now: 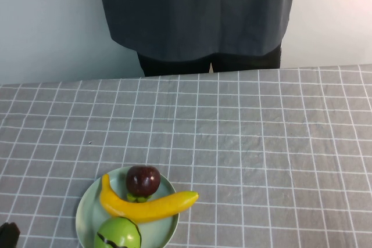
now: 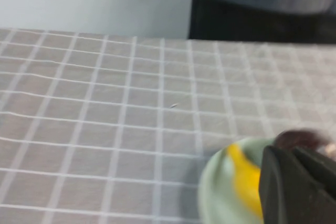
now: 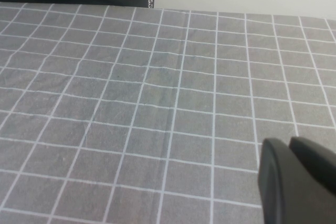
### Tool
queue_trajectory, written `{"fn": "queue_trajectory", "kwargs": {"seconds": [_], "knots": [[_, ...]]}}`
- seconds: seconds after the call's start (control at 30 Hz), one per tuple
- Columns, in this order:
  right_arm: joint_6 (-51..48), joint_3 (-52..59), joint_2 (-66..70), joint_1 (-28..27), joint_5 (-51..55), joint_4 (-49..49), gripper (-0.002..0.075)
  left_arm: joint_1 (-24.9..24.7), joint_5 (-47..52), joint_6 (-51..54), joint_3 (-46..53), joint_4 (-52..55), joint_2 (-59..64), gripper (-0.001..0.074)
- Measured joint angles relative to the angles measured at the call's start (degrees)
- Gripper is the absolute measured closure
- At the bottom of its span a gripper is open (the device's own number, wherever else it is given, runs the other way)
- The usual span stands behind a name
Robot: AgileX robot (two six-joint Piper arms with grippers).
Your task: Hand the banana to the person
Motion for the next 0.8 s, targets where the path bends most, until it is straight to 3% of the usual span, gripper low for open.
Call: {"fn": "queue_trajectory", "kwargs": {"seconds": [0.43, 0.67, 0.8], "knots": [[0.0, 0.0, 0.0, 0.0, 0.0, 0.0, 0.0732, 0.0, -8.59, -1.75, 0.0, -29.74, 0.0, 0.0739], [0.0, 0.0, 0.0, 0.0, 0.0, 0.0, 0.0732, 0.0, -10.34, -2.13, 0.0, -33.02, 0.0, 0.0739], [0.0, 0.0, 0.0, 0.0, 0.0, 0.0, 0.0732, 0.0, -4.17, -2.23, -1.4, -33.02, 0.0, 0.0739]]}}
